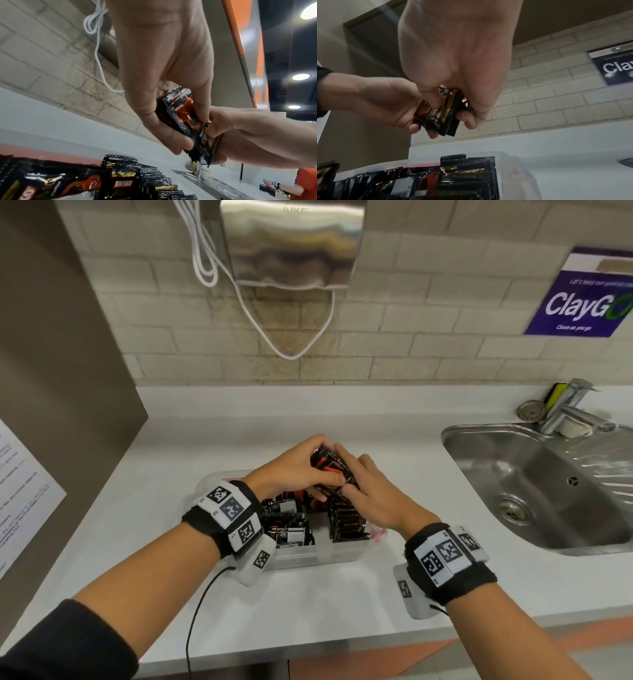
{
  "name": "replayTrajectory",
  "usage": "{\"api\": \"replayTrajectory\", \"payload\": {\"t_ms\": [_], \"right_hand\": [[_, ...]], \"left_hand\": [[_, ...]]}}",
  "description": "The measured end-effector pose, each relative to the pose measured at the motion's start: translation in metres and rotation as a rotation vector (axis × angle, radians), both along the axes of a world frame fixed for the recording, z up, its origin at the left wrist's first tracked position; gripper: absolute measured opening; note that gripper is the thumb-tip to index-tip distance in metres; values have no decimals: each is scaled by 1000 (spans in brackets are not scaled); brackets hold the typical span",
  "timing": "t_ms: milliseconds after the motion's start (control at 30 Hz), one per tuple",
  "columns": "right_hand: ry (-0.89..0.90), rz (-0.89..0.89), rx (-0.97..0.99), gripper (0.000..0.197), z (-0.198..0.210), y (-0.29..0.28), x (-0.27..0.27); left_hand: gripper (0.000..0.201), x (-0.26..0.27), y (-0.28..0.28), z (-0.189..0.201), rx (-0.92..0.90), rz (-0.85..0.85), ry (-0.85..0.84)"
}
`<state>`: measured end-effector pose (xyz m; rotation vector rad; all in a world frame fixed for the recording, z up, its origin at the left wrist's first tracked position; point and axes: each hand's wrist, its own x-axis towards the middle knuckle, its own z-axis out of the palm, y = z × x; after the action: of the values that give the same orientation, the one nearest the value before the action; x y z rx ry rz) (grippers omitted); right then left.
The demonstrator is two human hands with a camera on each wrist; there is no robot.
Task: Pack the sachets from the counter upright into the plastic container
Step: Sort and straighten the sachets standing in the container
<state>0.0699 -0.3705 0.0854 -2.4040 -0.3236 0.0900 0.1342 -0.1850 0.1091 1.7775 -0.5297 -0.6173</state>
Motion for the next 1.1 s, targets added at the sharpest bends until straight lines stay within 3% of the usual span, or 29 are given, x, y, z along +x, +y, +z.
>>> {"api": "replayTrajectory", "payload": {"t_ms": [133, 267, 400, 533, 567, 700, 833, 967, 1100], "right_hand": [[46, 26, -74, 68, -1, -1, -1], [12, 11, -31, 72, 6, -6, -1], [-117, -225, 358, 86, 3, -16, 2], [25, -341, 619, 104, -1, -19, 1], [65, -329, 649, 102, -2, -19, 0], [51, -258, 797, 58, 3, -9, -4], [62, -318, 972, 38, 12, -11, -4], [96, -350, 1247, 48, 20, -16, -7], [58, -447, 1307, 64, 25, -13, -4]], "left_hand": [[47, 1, -6, 2, 11, -20, 124], [36, 6, -8, 6, -23, -91, 242], [25, 10, -12, 6, -182, -19, 206], [25, 10, -25, 5, -415, 197, 164], [26, 9, -30, 4, -445, 230, 142], [26, -4, -59, -1, -425, 273, 3], [20, -12, -76, -3, -414, 303, -113], [17, -22, -83, -2, -399, 219, -243], [31, -23, -89, -5, -241, 178, -466]]}}
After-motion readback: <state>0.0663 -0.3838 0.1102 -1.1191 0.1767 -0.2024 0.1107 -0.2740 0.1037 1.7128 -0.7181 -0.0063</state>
